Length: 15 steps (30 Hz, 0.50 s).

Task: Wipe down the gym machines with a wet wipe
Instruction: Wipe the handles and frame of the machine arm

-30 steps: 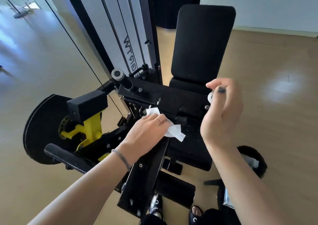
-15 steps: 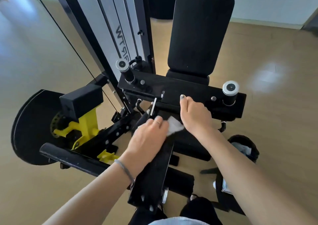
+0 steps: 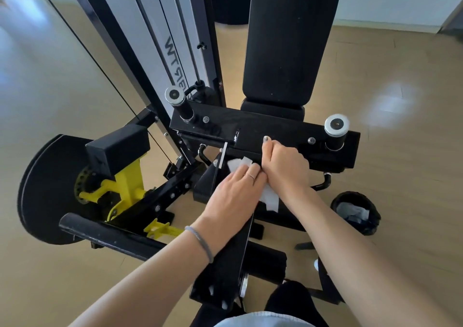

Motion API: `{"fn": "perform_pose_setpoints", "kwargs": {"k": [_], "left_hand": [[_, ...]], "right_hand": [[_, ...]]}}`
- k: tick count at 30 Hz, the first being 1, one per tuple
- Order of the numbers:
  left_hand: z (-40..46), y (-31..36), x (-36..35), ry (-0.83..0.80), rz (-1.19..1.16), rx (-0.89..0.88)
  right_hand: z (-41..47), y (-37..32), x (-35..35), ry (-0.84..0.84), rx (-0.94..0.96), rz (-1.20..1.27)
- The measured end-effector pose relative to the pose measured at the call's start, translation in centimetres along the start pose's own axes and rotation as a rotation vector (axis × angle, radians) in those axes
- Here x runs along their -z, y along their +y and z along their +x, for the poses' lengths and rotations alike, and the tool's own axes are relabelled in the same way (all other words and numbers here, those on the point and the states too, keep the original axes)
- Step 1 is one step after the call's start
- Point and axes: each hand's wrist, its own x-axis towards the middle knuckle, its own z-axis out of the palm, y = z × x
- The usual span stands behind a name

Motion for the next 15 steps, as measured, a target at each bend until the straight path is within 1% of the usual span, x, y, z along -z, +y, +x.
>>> {"fn": "perform_pose_setpoints", "kwargs": {"k": [2, 4, 6, 8, 9, 10, 11, 13, 15], "left_hand": [[0.2, -0.8, 0.7, 0.062, -0.067, 0.069], [-0.7, -1.9, 0.7, 0.057, -0.143, 0.146], [-2.7, -2.2, 0.4, 0.025, -0.168, 0.092], [-4.8, -1.9, 0.2, -0.041, -0.139, -0.048], [-5.4, -2.0, 0.1, -0.07, -0.141, -0.091], [-5.4, -2.3, 0.1, -0.079, -0.15, -0.086], [-4.7, -2.6, 0.0, -0.073, -0.146, -0.043], [-2.4, -3.5, 0.0, -0.023, -0.118, 0.095], [-0.9, -3.1, 0.1, 0.032, -0.153, 0.184]], "right_hand": [[-0.1, 0.1, 0.0, 0.022, 0.004, 0.012], [-0.1, 0.2, -0.1, 0.038, 0.017, 0.011], [-0.1, 0.1, -0.1, 0.026, 0.005, -0.007], [-0.1, -0.1, 0.0, 0.032, -0.014, -0.044], [-0.1, -0.2, 0.0, 0.039, -0.016, -0.054], [-0.1, -0.3, 0.0, 0.046, -0.018, -0.059], [-0.2, -0.3, -0.1, 0.049, -0.022, -0.059], [-0.2, -0.2, -0.1, 0.054, -0.015, -0.05], [-0.3, -0.1, -0.2, 0.057, 0.01, -0.039]]}}
